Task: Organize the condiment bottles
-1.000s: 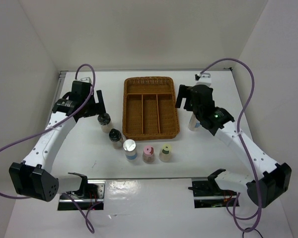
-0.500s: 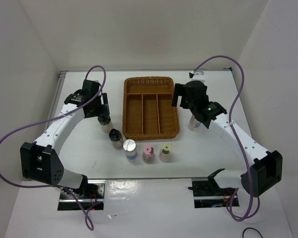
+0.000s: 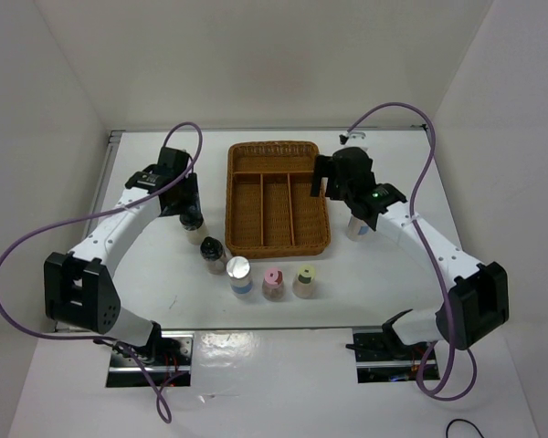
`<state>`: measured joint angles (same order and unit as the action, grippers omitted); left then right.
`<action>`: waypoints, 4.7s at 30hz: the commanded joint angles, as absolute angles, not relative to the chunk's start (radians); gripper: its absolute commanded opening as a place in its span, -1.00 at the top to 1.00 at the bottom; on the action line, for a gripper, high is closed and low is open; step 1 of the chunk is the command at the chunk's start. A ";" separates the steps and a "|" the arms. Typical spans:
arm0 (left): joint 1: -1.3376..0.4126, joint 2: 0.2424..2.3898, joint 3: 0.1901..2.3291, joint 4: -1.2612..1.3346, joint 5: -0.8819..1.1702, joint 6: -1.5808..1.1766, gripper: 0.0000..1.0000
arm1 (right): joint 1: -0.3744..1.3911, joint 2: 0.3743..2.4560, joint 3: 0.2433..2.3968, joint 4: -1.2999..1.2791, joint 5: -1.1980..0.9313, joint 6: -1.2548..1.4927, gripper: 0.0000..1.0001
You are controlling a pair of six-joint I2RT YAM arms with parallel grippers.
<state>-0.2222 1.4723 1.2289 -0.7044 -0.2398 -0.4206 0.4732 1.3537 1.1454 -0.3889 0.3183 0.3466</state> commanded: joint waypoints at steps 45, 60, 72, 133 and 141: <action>-0.235 1.508 1.483 -0.758 -0.324 -0.422 1.00 | 0.468 1.350 1.183 -0.362 0.380 0.388 -0.97; -0.342 1.710 1.842 -0.767 -0.284 -0.374 0.99 | 0.305 1.301 1.154 -0.354 0.367 0.400 -0.97; -0.462 1.922 2.069 -0.767 -0.284 -0.356 0.97 | 0.241 1.312 1.187 -0.448 0.391 0.348 -0.97; -0.425 1.634 1.789 -0.767 -0.313 -0.374 -1.00 | 0.213 1.351 0.971 -0.466 0.288 0.523 0.08; -0.364 1.522 1.632 -0.767 -0.258 -0.383 -1.00 | 0.236 1.304 1.168 -0.515 0.260 0.491 0.08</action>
<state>-0.3843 1.5623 1.6714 -0.7631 -0.2897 -0.3714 0.2268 1.3647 1.0283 -0.5617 0.2722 0.5072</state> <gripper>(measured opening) 1.000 0.671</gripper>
